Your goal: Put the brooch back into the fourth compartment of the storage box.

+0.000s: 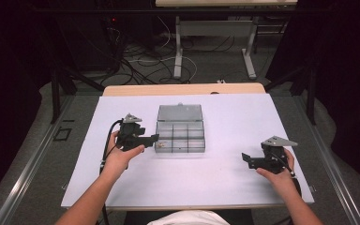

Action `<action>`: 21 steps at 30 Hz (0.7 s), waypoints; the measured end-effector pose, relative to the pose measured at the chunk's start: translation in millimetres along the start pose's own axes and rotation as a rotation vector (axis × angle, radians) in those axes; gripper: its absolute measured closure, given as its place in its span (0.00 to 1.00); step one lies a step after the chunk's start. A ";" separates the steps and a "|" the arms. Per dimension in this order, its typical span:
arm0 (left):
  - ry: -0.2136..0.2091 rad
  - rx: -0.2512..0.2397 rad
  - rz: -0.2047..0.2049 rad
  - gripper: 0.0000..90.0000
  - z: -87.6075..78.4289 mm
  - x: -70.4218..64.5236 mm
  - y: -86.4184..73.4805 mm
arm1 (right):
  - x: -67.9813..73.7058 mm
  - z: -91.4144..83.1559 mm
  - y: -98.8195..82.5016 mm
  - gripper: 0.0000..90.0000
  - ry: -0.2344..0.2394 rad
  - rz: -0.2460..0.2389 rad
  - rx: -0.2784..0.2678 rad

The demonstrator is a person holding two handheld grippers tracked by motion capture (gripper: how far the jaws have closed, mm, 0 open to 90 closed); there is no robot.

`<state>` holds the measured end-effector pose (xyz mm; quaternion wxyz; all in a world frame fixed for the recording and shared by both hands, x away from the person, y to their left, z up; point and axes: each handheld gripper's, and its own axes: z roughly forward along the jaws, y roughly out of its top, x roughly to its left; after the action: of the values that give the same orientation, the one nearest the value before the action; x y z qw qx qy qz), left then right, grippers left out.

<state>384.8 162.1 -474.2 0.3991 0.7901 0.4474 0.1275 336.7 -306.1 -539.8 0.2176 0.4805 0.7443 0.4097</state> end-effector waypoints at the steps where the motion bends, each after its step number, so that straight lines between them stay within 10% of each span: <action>1: 0.000 -0.005 -0.003 0.35 -1.8 0.8 -0.8 | 0.0 0.1 0.0 0.07 0.000 0.000 -0.001; 21: 0.090 -0.083 -0.112 0.17 -29.2 26.3 -26.7 | 0.0 1.2 0.3 0.07 -0.003 -0.010 -0.003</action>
<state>367.2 206.0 -479.3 0.4173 0.7402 0.5026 0.1590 337.7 -305.5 -540.2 0.2213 0.4770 0.7458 0.4090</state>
